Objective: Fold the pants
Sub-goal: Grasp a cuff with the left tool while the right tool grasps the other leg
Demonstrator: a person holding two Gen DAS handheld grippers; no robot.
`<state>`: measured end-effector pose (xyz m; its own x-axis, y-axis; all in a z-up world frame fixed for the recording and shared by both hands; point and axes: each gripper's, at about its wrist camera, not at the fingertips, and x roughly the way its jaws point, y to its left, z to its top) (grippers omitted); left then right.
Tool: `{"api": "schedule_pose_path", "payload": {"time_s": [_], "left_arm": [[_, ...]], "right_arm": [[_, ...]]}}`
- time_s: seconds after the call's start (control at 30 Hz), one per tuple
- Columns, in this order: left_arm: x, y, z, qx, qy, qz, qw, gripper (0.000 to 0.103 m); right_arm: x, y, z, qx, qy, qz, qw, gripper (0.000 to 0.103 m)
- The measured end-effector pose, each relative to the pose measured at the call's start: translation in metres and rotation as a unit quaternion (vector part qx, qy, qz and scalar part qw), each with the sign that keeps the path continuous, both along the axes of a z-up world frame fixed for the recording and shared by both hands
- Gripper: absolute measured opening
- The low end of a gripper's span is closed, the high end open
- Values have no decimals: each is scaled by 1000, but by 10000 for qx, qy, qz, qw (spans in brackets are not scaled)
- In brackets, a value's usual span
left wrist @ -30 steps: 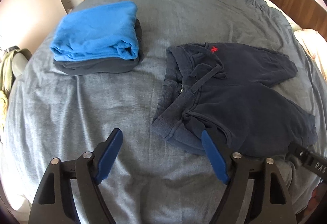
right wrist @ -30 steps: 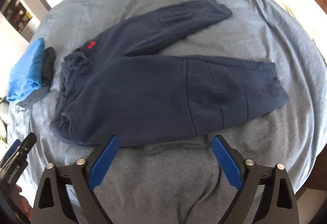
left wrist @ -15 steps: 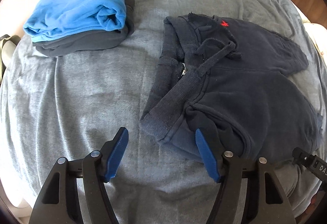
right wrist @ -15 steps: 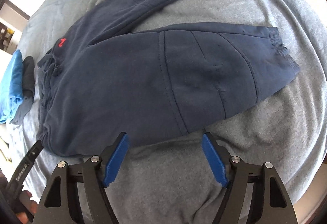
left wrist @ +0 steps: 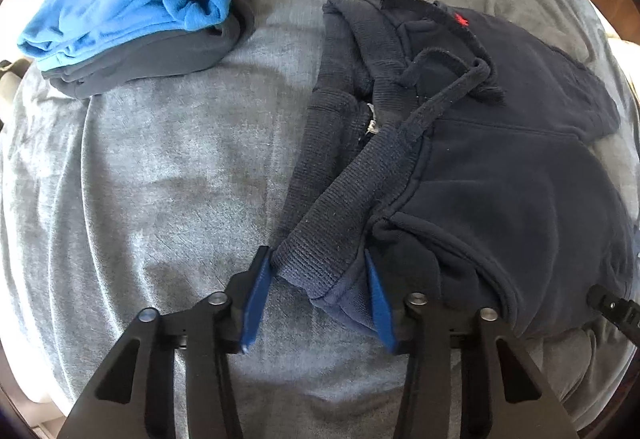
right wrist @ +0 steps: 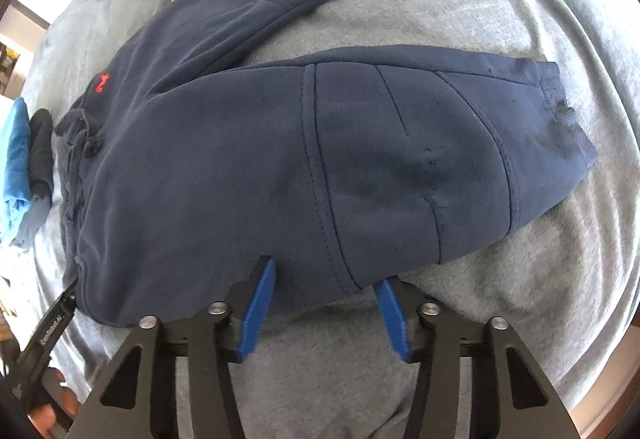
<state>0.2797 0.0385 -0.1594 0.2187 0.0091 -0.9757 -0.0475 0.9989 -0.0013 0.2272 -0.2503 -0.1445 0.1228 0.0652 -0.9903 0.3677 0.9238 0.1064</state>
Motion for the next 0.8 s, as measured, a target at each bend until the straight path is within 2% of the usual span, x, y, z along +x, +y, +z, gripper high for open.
{"api": "schedule_pose_path", "payload": {"time_s": [0.07,0.13,0.23,0.53,0.8], "left_arm": [[-1,0,4,-55,8,-2,10000,36],[-3,1,10,-107,-11,17,9999,33],[-3,0,22,-85,-18,-3,10000,32],[10,-5,60,45,63,-18,10000,31],[27,-9,82,25,90,45,9999,31]], "right_arm": [[4,0,2,-18,30,25,10000,39],[6,-1,6,-45,6,65,10000,27],[10,-4,16,-89,-64,139,9998,16],[6,-14,71,-117,-370,280,9989,14],[36,-19,105,-134,-629,250,9976,14]]}}
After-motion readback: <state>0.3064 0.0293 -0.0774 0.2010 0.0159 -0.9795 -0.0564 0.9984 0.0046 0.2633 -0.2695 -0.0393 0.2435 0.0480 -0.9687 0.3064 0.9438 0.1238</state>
